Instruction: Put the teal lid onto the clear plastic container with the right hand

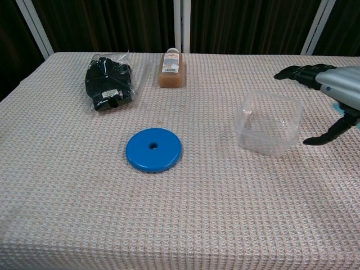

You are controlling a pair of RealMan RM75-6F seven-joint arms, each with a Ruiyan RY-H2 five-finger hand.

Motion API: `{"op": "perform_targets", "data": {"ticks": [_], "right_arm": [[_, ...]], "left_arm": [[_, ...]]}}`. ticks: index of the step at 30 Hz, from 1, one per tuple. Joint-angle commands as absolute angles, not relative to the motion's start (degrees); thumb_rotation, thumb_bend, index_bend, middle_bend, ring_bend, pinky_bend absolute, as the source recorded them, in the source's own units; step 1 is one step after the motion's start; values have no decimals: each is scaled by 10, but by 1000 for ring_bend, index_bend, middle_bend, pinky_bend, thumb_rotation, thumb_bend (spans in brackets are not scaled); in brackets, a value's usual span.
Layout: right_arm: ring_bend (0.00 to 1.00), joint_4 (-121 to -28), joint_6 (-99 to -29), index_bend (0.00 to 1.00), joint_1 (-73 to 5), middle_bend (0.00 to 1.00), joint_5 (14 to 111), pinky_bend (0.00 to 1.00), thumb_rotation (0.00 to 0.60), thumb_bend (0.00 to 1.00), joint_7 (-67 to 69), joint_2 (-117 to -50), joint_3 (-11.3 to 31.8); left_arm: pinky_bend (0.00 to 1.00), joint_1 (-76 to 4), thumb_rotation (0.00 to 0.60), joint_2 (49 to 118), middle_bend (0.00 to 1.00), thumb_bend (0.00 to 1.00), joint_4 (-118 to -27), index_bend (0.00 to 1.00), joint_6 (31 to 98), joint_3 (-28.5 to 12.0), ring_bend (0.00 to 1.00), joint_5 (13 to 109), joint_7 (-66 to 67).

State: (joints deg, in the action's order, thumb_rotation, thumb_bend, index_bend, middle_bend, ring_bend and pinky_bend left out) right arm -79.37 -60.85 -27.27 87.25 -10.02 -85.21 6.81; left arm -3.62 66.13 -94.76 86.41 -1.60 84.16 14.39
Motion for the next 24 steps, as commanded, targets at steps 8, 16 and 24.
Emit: {"op": "perform_targets", "data": {"ticks": [8, 16, 24], "right_arm": [[0, -755, -551, 0, -358, 0, 840, 0, 600, 0, -134, -954, 106], [0, -821, -558, 0, -344, 0, 820, 0, 600, 0, -138, -887, 93], [0, -905, -587, 0, -266, 41, 767, 0, 600, 0, -83, -703, 68]], "left_arm": [[19, -31, 600, 660, 89, 0, -945, 102, 868, -15, 10, 841, 134], [20, -33, 600, 668, 90, 0, -930, 103, 864, -17, 10, 841, 120], [20, -37, 600, 674, 89, 0, -920, 103, 861, -20, 10, 842, 119]]}}
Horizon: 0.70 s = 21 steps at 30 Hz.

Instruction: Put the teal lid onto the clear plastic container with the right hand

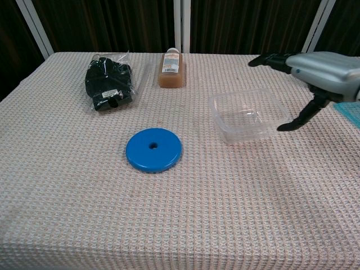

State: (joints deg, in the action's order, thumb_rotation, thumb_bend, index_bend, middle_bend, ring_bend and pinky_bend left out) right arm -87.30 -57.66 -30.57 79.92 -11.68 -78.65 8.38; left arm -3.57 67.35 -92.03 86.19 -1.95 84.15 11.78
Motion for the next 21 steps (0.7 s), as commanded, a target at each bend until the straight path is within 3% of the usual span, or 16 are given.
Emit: {"op": "perform_targets", "data": {"ticks": [1, 7, 14, 21], "right_arm": [[0, -899, -576, 0, -266, 50, 757, 0, 600, 0, -81, -684, 65], [0, -837, -500, 0, -283, 58, 716, 0, 600, 0, -91, -658, 50], [0, -717, -425, 0, -306, 58, 688, 0, 600, 0, -60, -709, 43], [0, -616, -380, 0, -334, 59, 721, 0, 600, 0, -4, -752, 38]], "left_arm": [[20, -38, 600, 675, 89, 0, -922, 102, 861, -20, 10, 843, 121], [20, -39, 600, 674, 89, 0, -939, 102, 860, -17, 10, 849, 139], [20, -31, 600, 666, 89, 0, -970, 102, 867, -12, 10, 845, 166], [20, -29, 600, 659, 89, 0, -996, 102, 865, -10, 10, 841, 188]]}}
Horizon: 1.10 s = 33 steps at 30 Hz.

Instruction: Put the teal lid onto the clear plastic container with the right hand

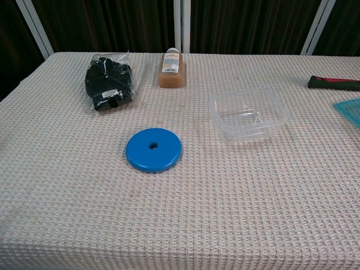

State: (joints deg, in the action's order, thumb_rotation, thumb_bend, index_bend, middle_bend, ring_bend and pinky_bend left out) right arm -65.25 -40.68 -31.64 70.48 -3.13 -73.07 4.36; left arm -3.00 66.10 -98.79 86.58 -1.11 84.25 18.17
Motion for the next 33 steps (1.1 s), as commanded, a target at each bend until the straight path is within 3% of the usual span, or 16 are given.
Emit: {"op": "perform_targets", "data": {"ticks": [1, 14, 19, 21, 25, 33], "right_arm": [[0, -604, -373, 0, -339, 60, 727, 0, 600, 0, 1, -757, 37], [0, -517, -318, 0, -365, 76, 749, 0, 600, 26, 58, -794, 28], [0, -497, -309, 1, -369, 148, 759, 0, 600, 29, 78, -805, 23], [0, -492, -320, 44, -366, 208, 765, 0, 600, 43, 87, -810, 23], [15, -492, -356, 250, -355, 345, 783, 1, 600, 95, 117, -810, 22], [78, -584, -406, 310, -345, 405, 807, 13, 600, 150, 170, -756, 25]], "left_arm": [[20, -28, 600, 657, 89, 0, -1001, 103, 865, -8, 10, 840, 191], [20, -24, 600, 650, 87, 0, -1029, 102, 865, -4, 10, 837, 211], [20, -23, 600, 648, 87, 0, -1035, 103, 865, -4, 10, 837, 215], [20, -23, 600, 648, 87, 0, -1036, 102, 866, -4, 10, 837, 215], [20, -23, 600, 648, 87, 0, -1036, 102, 864, -4, 10, 836, 213], [20, -27, 600, 646, 87, 0, -1037, 102, 857, -5, 10, 838, 211]]}}
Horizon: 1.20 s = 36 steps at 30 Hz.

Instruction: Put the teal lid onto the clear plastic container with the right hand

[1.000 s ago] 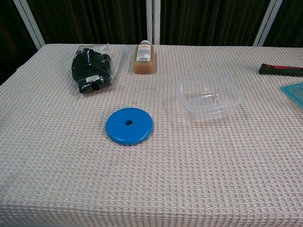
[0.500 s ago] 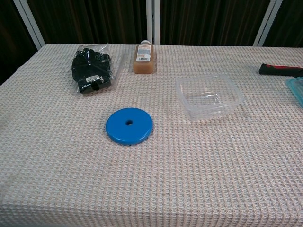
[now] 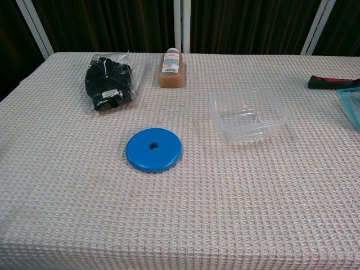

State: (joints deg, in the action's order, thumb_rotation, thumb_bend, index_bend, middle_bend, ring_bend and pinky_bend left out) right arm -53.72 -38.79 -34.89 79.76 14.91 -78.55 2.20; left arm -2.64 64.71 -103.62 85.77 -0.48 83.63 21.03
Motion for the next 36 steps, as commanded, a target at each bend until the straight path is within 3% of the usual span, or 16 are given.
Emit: {"op": "perform_targets", "data": {"ticks": [1, 8, 15, 28, 36], "right_arm": [[79, -609, -409, 311, -345, 406, 809, 13, 600, 150, 175, -742, 27], [79, -765, -358, 309, -372, 396, 766, 15, 600, 150, 139, -673, 41], [69, -867, -322, 275, -407, 338, 670, 1, 600, 147, 51, -677, 51], [0, -930, -398, 76, -449, 196, 442, 0, 600, 125, -146, -714, 1], [0, -947, -436, 5, -460, 157, 370, 0, 600, 119, -185, -718, -9]], "left_arm": [[20, -28, 600, 646, 87, 0, -1037, 102, 857, -5, 10, 839, 210], [20, -29, 600, 647, 87, 0, -1030, 102, 855, -4, 10, 843, 200], [22, -30, 600, 647, 87, 0, -1018, 102, 847, -2, 10, 841, 181], [22, -34, 600, 654, 87, 0, -991, 102, 836, -3, 10, 838, 149], [23, -40, 600, 657, 87, 0, -983, 102, 827, -5, 10, 835, 143]]}}
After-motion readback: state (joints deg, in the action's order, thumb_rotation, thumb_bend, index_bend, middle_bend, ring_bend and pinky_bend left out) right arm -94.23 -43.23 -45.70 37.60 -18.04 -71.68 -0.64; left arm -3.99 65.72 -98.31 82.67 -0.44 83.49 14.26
